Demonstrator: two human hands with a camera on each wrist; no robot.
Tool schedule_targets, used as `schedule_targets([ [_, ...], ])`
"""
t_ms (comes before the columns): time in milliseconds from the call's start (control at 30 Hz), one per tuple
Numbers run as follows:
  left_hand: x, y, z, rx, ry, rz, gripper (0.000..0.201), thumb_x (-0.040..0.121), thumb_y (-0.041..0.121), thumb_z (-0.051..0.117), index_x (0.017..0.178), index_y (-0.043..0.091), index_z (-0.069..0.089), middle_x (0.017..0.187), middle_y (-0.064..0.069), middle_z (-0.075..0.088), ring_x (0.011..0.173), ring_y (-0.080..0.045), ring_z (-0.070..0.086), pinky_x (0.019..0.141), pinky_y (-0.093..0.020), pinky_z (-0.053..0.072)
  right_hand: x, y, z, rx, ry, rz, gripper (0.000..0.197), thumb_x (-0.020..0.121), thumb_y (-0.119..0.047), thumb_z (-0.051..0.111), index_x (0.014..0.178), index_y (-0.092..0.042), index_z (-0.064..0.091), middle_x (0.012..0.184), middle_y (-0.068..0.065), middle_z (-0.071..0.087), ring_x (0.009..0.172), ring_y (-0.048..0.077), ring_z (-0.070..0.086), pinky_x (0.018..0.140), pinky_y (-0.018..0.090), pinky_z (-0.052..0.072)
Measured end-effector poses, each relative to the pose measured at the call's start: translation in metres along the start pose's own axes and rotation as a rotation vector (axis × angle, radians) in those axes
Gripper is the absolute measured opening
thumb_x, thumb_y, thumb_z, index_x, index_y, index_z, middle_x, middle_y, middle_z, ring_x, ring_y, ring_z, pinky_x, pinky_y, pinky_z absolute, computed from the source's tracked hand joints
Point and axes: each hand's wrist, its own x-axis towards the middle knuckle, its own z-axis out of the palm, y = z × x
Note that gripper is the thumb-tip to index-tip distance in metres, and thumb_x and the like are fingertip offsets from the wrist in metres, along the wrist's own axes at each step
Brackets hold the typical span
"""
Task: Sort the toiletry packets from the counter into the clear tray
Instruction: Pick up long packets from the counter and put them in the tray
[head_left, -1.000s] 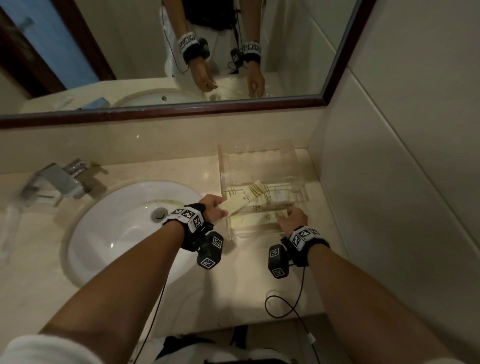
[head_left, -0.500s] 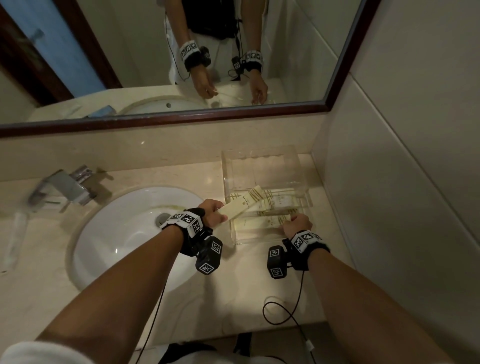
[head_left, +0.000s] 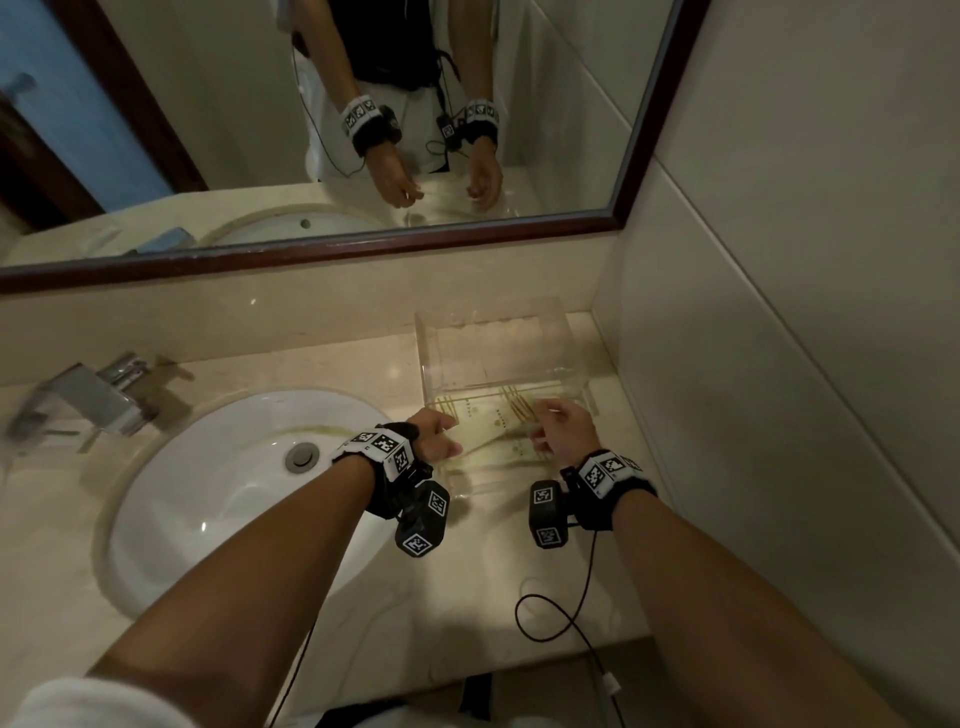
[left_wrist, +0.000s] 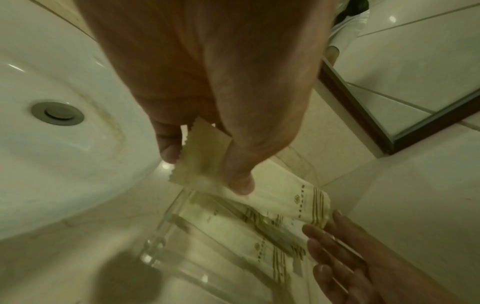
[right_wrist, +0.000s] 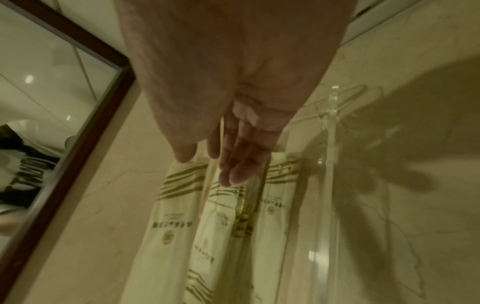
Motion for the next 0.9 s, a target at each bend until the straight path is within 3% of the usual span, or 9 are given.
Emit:
schedule_targets([
  [100, 0.001, 0.008, 0.005, 0.06, -0.042, 0.034, 0.027, 0.086, 0.012, 0.063, 0.11, -0.001, 0.065, 0.101, -0.015, 0.064, 0.107, -0.032, 0.061, 0.078, -0.026, 0.043, 0.002, -0.003, -0.003, -0.028, -0.018, -0.035, 0.021, 0.092, -0.023, 0.065, 0.096, -0.003, 0.065, 0.067, 0.009, 0.064, 0.05, 0.015, 0.054, 0.044, 0.021, 0.046],
  [167, 0.002, 0.011, 0.006, 0.075, -0.055, 0.032, 0.027, 0.087, 0.013, 0.062, 0.11, -0.001, 0.065, 0.101, -0.015, 0.063, 0.109, -0.031, 0.061, 0.078, -0.025, 0.043, 0.0, -0.003, -0.007, -0.035, -0.031, -0.05, 0.017, 0.093, -0.019, 0.064, 0.087, -0.003, 0.065, 0.062, 0.007, 0.06, 0.048, 0.014, 0.052, 0.044, 0.018, 0.048],
  [300, 0.003, 0.01, 0.005, 0.076, -0.042, 0.034, 0.021, 0.086, 0.017, 0.065, 0.101, 0.003, 0.067, 0.088, -0.008, 0.055, 0.086, -0.02, 0.055, 0.069, -0.024, 0.043, -0.001, 0.0, -0.012, 0.027, -0.049, -0.017, 0.017, 0.093, -0.014, 0.062, 0.077, -0.008, 0.061, 0.062, 0.005, 0.058, 0.046, 0.007, 0.053, 0.046, 0.015, 0.05],
  [367, 0.004, 0.008, 0.003, 0.059, -0.017, 0.036, 0.018, 0.085, 0.02, 0.067, 0.097, 0.006, 0.065, 0.087, -0.006, 0.053, 0.083, -0.018, 0.051, 0.059, -0.022, 0.04, 0.001, 0.004, -0.014, 0.025, -0.038, 0.004, 0.017, 0.093, -0.015, 0.063, 0.078, -0.009, 0.063, 0.063, 0.005, 0.059, 0.048, 0.009, 0.055, 0.048, 0.018, 0.051],
  [467, 0.005, 0.003, 0.0, -0.031, 0.018, 0.002, 0.026, 0.086, 0.021, 0.067, 0.106, 0.005, 0.062, 0.091, -0.006, 0.056, 0.078, -0.019, 0.054, 0.052, -0.021, 0.039, 0.005, 0.009, -0.018, 0.004, 0.011, 0.044, 0.02, 0.093, -0.019, 0.064, 0.074, -0.01, 0.064, 0.062, 0.004, 0.061, 0.052, 0.012, 0.056, 0.057, 0.024, 0.053],
  [533, 0.005, -0.002, -0.002, -0.094, 0.034, -0.033, 0.013, 0.086, 0.019, 0.066, 0.094, 0.014, 0.057, 0.085, -0.005, 0.057, 0.064, -0.016, 0.053, 0.044, -0.019, 0.039, 0.007, 0.014, -0.019, -0.008, 0.058, 0.092, 0.022, 0.092, -0.02, 0.064, 0.074, -0.009, 0.063, 0.062, 0.005, 0.061, 0.053, 0.014, 0.057, 0.064, 0.03, 0.054],
  [633, 0.004, -0.008, -0.006, -0.15, 0.055, -0.062, 0.022, 0.088, 0.015, 0.062, 0.076, 0.021, 0.046, 0.071, -0.002, 0.051, 0.053, -0.012, 0.046, 0.03, -0.01, 0.035, 0.011, 0.026, -0.017, -0.055, 0.139, 0.146, 0.025, 0.092, -0.021, 0.065, 0.07, -0.009, 0.063, 0.059, 0.004, 0.061, 0.053, 0.017, 0.057, 0.071, 0.037, 0.055],
  [767, 0.002, -0.009, -0.009, -0.129, 0.035, -0.081, 0.022, 0.091, 0.013, 0.058, 0.072, 0.019, 0.049, 0.071, 0.0, 0.051, 0.054, -0.012, 0.046, 0.028, -0.008, 0.033, 0.011, 0.033, -0.008, -0.135, 0.171, 0.191, 0.034, 0.091, -0.022, 0.063, 0.06, -0.011, 0.061, 0.058, 0.006, 0.064, 0.061, 0.024, 0.063, 0.078, 0.041, 0.057],
  [900, 0.006, -0.01, -0.01, -0.145, 0.014, -0.088, 0.025, 0.093, 0.009, 0.054, 0.07, 0.018, 0.049, 0.068, -0.001, 0.05, 0.054, -0.012, 0.044, 0.028, -0.008, 0.032, 0.01, 0.029, -0.001, -0.23, 0.163, 0.241, 0.028, 0.093, -0.019, 0.056, 0.073, -0.004, 0.067, 0.066, 0.008, 0.07, 0.075, 0.027, 0.07, 0.075, 0.034, 0.058],
])
